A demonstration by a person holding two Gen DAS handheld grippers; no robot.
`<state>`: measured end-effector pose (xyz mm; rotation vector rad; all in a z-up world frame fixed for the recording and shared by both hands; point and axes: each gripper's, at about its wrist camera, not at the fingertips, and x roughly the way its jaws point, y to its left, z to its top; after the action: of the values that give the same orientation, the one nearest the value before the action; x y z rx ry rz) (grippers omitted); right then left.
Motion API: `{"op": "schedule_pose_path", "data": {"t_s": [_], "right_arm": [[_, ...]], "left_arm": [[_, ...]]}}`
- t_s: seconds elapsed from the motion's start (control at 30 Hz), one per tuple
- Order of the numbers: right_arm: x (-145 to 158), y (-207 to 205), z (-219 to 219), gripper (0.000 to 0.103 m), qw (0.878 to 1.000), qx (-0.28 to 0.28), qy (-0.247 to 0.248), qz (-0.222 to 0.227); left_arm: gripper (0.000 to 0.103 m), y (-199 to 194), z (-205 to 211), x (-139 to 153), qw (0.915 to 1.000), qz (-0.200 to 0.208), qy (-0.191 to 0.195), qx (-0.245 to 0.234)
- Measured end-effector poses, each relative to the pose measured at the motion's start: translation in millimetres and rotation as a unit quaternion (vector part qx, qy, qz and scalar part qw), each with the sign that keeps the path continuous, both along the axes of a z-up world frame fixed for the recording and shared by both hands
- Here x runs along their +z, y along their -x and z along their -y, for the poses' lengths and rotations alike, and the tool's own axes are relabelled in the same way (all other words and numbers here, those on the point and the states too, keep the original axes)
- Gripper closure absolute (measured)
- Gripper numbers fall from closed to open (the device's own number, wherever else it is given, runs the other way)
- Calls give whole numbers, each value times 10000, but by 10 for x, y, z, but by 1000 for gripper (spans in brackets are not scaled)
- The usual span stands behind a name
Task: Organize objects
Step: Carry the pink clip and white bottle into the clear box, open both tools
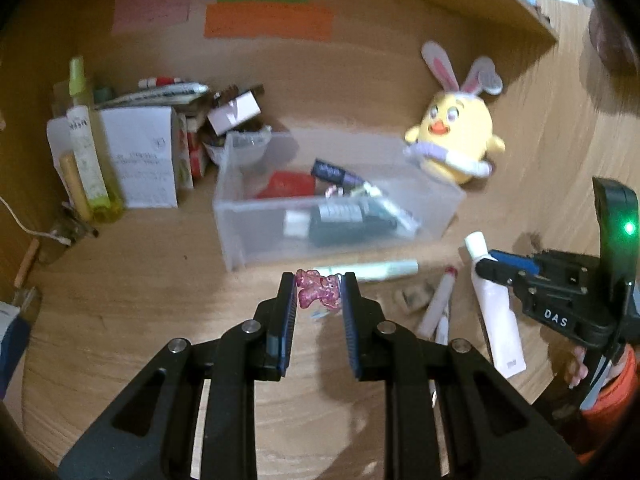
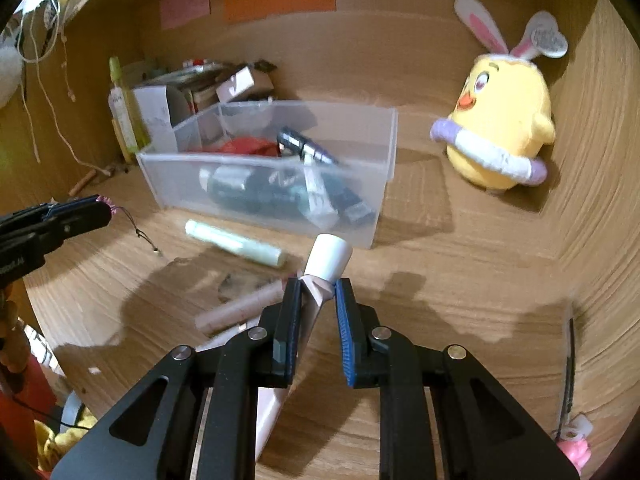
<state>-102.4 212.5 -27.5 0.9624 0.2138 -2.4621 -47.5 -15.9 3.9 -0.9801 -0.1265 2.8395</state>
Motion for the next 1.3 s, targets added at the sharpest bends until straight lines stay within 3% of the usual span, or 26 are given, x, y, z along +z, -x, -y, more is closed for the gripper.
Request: {"op": "schedule_pose_path", "data": {"t_s": [0.5,0.83,1.03,1.3], "right_arm": [[738,182,49,87,9953,-24,544,-795],[1004,600,336,87,9928,-33,552,-1061],[992,898,552,87,9938,-49,297,-1067],[629,1413,663,87,9992,-147,182,-334]], "left_arm": [[81,221,146,613,9975,-668,-179,149],[81,609,148,906,9969,-738,-149,215],[81,899,107,866,9978,-610,-157,184],[81,1331,45,453,9998,-3,-104,156]]}}
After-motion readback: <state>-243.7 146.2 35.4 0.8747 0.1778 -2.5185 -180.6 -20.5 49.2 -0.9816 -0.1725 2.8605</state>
